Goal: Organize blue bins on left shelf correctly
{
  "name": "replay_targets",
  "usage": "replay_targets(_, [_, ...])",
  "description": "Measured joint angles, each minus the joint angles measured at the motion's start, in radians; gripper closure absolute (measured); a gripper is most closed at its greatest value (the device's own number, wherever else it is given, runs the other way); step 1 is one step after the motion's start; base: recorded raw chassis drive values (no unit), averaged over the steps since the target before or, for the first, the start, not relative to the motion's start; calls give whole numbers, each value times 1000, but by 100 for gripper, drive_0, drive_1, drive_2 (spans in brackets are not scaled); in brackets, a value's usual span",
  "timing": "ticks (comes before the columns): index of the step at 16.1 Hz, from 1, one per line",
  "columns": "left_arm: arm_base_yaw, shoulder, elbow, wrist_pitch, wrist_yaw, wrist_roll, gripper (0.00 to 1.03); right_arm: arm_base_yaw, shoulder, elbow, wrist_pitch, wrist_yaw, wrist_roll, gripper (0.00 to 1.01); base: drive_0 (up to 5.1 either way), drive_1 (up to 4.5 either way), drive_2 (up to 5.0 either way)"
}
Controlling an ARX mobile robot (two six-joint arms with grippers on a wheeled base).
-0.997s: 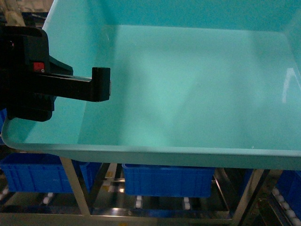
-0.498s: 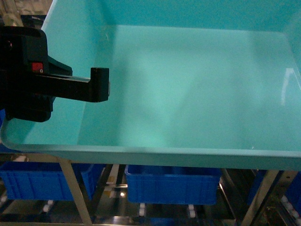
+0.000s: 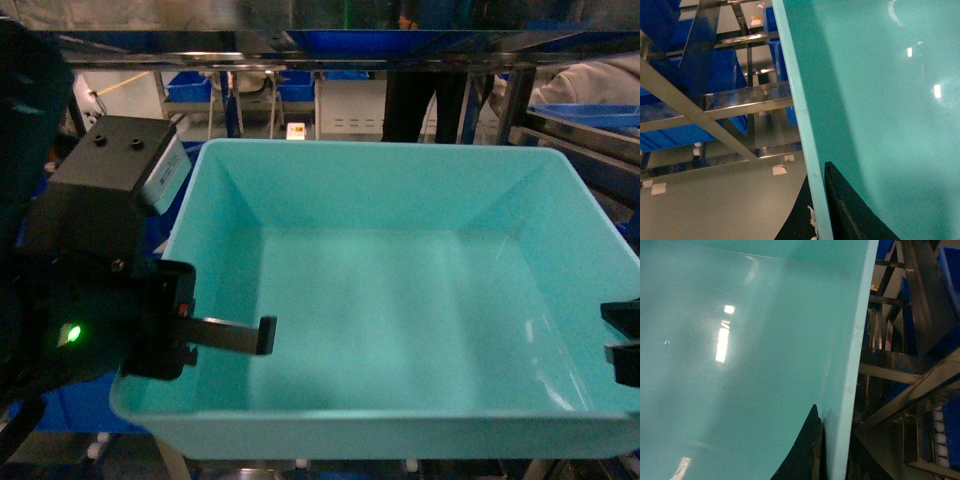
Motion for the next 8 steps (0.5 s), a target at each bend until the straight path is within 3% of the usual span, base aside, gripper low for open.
replay_targets(1, [53, 138, 126, -18, 29, 51, 101, 6, 167, 154, -42, 3, -1, 99, 0, 0, 0])
replay_targets(8, [88, 223, 193, -29, 62, 81, 101, 24, 246, 240, -89, 8, -5, 99, 0, 0, 0])
